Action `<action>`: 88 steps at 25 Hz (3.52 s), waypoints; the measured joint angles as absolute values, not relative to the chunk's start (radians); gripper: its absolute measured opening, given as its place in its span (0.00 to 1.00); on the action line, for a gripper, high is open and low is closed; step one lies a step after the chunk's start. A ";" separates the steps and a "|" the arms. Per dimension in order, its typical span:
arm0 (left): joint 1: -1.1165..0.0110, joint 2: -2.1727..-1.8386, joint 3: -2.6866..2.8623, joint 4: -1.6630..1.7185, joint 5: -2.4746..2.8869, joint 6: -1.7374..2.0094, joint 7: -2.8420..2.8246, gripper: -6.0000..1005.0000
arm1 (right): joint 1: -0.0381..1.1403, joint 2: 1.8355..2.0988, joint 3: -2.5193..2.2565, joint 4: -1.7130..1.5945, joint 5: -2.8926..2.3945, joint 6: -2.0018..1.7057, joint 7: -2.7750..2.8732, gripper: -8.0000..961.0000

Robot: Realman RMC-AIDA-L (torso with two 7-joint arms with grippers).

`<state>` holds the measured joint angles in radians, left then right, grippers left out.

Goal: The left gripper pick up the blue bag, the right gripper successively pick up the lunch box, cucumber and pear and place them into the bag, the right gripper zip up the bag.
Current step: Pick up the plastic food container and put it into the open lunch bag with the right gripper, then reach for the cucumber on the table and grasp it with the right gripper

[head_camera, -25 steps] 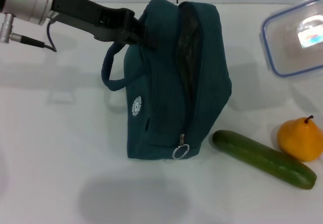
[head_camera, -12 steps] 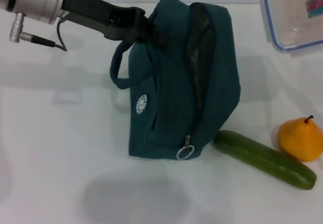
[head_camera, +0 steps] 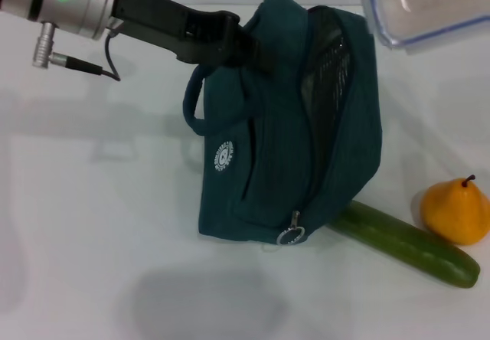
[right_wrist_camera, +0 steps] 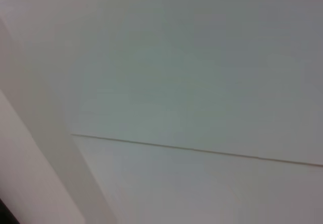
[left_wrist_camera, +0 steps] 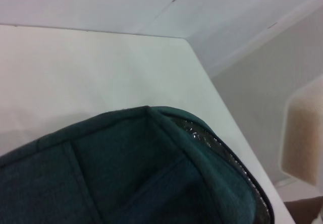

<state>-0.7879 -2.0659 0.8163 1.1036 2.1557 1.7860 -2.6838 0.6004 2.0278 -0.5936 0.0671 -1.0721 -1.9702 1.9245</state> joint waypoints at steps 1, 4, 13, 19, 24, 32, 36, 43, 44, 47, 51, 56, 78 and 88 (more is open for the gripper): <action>-0.788 -2.068 0.819 1.101 2.151 1.786 -2.684 0.07 | 0.611 2.028 -0.595 0.076 -1.074 -1.963 1.915 0.16; -0.788 -2.076 0.826 1.100 2.143 1.785 -2.686 0.07 | 0.640 2.028 -0.603 0.103 -1.079 -1.932 1.895 0.17; -0.778 -2.088 0.838 1.097 2.091 1.777 -2.698 0.07 | 0.655 2.028 -0.609 0.126 -1.156 -1.809 1.861 0.17; -0.781 -2.085 0.839 1.097 2.060 1.771 -2.698 0.07 | 0.643 2.028 -0.610 0.124 -1.211 -1.716 1.846 0.17; -0.785 -2.083 0.834 1.097 2.059 1.770 -2.693 0.07 | 0.631 2.028 -0.608 0.130 -1.231 -1.707 1.835 0.18; -0.787 -2.083 0.837 1.097 2.047 1.741 -2.680 0.07 | 0.640 2.028 -0.600 0.155 -1.289 -1.743 1.835 0.18; -0.789 -2.081 0.837 1.097 2.044 1.733 -2.677 0.07 | 0.636 2.028 -0.606 0.149 -1.290 -1.699 1.832 0.18; -0.798 -2.081 0.838 1.086 2.044 1.731 -2.669 0.07 | 0.649 2.028 -0.607 0.152 -1.291 -1.664 1.832 0.19; -0.802 -2.081 0.838 1.078 2.044 1.731 -2.669 0.07 | 0.651 2.028 -0.607 0.153 -1.291 -1.660 1.832 0.19; -0.812 -2.080 0.839 1.052 2.042 1.732 -2.670 0.07 | 0.657 2.028 -0.608 0.155 -1.295 -1.650 1.833 0.19; -0.814 -2.079 0.843 1.043 2.033 1.735 -2.664 0.07 | 0.703 2.028 -0.602 0.154 -1.393 -1.598 1.833 0.19; -0.814 -2.077 0.850 1.043 2.031 1.735 -2.662 0.07 | 0.737 2.028 -0.598 0.143 -1.475 -1.582 1.833 0.19; -0.815 -2.064 0.853 1.043 2.011 1.761 -2.668 0.07 | 0.683 2.028 -0.596 0.053 -1.501 -1.606 1.746 0.24; -0.806 -2.046 0.845 1.043 2.012 1.748 -2.667 0.07 | 0.604 2.027 -0.595 -0.036 -1.500 -1.778 1.734 0.54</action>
<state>-0.8059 -2.0459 0.8445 1.0430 2.0119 1.7481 -2.6674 0.6042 2.0273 -0.5951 -0.0361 -1.4996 -1.7783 1.7338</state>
